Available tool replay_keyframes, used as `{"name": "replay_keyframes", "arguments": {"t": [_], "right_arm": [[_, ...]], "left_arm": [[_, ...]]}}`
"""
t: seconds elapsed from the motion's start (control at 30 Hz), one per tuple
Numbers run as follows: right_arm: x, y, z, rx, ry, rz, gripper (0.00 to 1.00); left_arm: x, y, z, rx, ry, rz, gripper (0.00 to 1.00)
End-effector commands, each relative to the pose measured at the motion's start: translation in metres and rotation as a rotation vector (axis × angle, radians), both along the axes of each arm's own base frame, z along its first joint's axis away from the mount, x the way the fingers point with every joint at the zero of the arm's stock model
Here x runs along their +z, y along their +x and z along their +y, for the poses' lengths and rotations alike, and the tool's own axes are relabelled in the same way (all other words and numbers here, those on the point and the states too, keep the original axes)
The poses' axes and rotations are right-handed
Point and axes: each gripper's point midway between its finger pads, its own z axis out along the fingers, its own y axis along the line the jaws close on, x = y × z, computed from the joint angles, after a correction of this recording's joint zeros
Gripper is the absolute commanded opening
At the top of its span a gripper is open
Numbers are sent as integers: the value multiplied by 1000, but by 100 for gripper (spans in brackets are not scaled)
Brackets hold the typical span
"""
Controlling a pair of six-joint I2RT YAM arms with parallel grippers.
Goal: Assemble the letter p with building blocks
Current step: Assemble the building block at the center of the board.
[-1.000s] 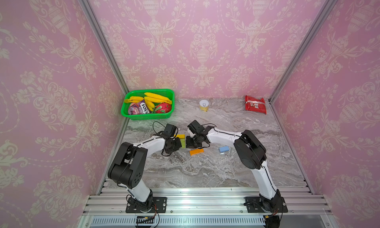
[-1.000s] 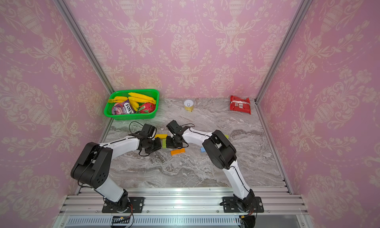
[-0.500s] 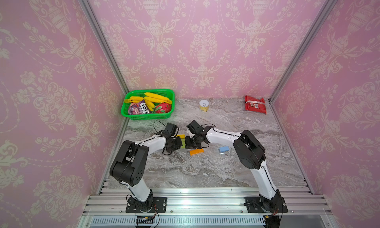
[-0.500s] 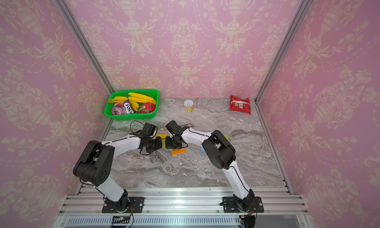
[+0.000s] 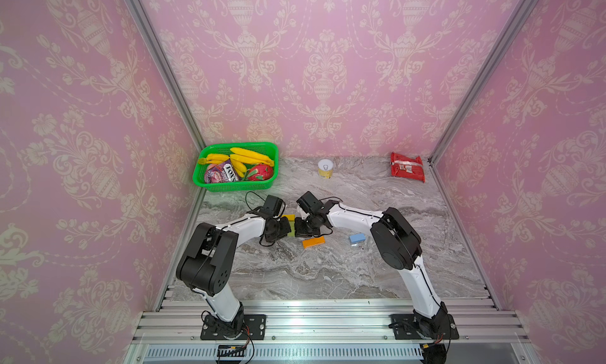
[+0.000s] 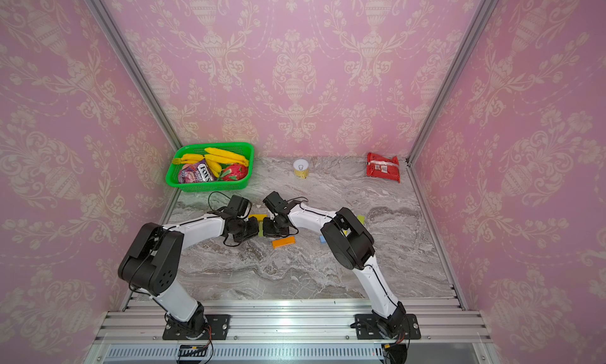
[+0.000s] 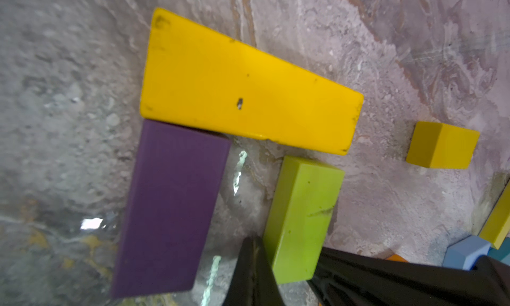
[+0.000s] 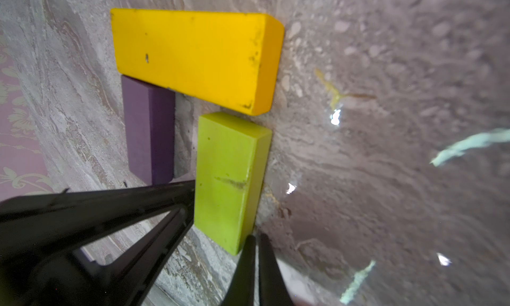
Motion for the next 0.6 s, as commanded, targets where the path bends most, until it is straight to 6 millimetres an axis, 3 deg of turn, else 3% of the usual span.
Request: {"name": "replay_keyframes", "arguments": {"t": [0.0,0.57], "right_arm": [[-24,-8,-8,10,-71,37,9],[-25,-2,-8,7,-75,31,9]], "left_arm": [[2,-8,6,0,37,18,0],[-2,-3,6,2,48,24,0]]}}
